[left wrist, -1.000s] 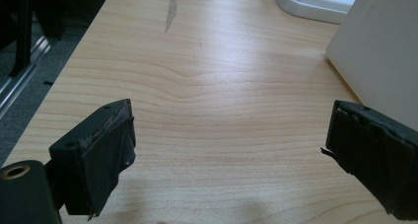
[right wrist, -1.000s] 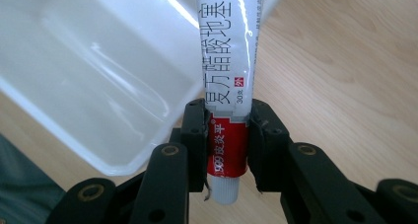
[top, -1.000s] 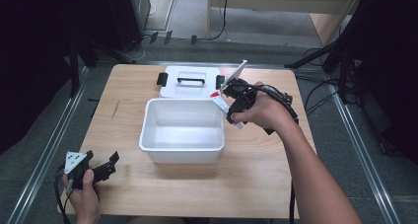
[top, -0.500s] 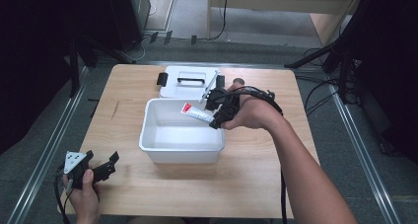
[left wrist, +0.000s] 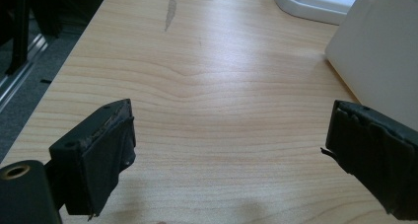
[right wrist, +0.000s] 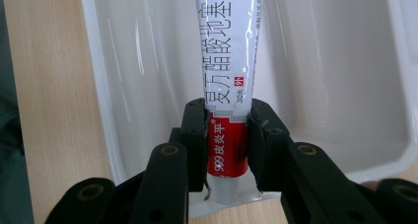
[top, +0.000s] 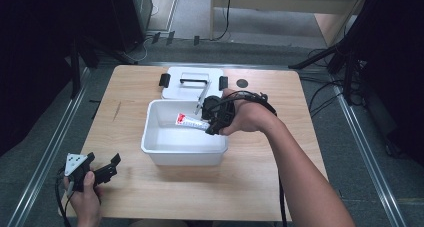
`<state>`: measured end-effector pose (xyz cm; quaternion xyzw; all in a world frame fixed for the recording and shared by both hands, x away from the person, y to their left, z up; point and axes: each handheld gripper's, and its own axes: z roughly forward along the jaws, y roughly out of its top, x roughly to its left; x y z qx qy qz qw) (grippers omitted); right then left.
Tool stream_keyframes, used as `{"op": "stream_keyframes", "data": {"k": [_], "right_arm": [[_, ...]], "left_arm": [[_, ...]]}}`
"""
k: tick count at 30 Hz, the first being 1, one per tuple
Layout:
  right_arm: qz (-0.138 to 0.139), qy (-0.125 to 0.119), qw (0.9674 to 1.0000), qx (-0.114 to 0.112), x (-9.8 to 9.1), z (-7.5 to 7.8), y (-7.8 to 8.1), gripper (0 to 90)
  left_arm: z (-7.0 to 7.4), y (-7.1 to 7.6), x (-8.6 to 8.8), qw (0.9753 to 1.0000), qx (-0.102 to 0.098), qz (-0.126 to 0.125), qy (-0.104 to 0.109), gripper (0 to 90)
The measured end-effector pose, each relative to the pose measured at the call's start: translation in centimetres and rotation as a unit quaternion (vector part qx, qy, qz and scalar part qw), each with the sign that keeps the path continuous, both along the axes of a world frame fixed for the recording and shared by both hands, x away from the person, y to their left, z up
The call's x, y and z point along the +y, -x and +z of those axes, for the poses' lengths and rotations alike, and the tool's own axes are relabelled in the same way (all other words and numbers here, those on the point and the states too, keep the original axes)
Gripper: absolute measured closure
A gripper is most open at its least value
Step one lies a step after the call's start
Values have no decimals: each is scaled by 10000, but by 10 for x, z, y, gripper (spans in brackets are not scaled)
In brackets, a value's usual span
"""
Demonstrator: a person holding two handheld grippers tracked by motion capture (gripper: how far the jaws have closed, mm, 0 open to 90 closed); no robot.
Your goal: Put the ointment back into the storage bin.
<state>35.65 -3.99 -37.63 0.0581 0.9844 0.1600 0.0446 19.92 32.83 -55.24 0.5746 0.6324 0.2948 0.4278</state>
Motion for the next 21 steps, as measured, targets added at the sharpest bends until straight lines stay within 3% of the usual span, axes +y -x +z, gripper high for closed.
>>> {"op": "stream_keyframes", "data": {"k": [1,11,16,21], "right_arm": [[169,56,9998,11,1,-3,0,723],[405,229,9989,45,3,-16,0,723],[417,293,9987,84,4,-20,0,723],[160,398,9989,178,6,-28,-1,723]], "left_arm": [[0,0,0,10000,3,-1,5,53],[0,0,0,10000,8,5,10,53],[0,0,0,10000,4,6,6,53],[0,0,0,10000,11,7,-10,53]]}}
